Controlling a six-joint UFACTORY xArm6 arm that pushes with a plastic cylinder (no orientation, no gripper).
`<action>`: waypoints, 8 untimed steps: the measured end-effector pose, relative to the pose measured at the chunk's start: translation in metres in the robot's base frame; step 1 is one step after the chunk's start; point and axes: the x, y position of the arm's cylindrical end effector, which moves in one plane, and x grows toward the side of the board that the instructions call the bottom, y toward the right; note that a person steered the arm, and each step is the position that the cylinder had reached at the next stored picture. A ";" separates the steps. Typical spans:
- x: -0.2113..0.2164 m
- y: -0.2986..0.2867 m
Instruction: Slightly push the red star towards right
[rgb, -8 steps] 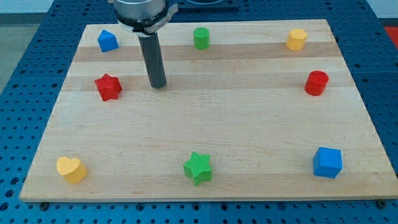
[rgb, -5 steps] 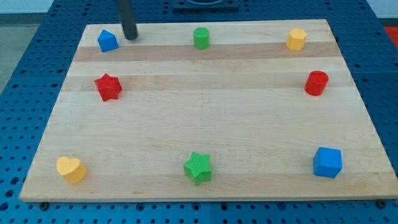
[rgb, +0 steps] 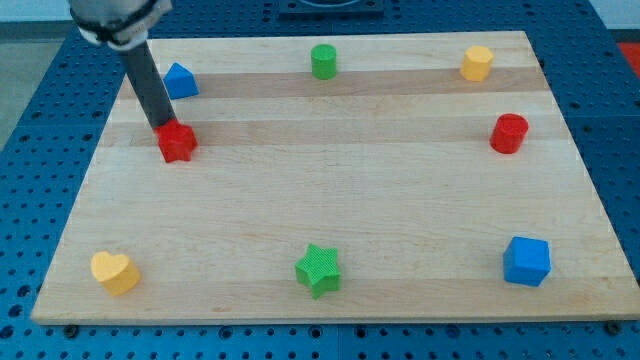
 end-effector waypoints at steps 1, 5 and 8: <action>-0.002 -0.004; -0.153 -0.093; -0.198 -0.042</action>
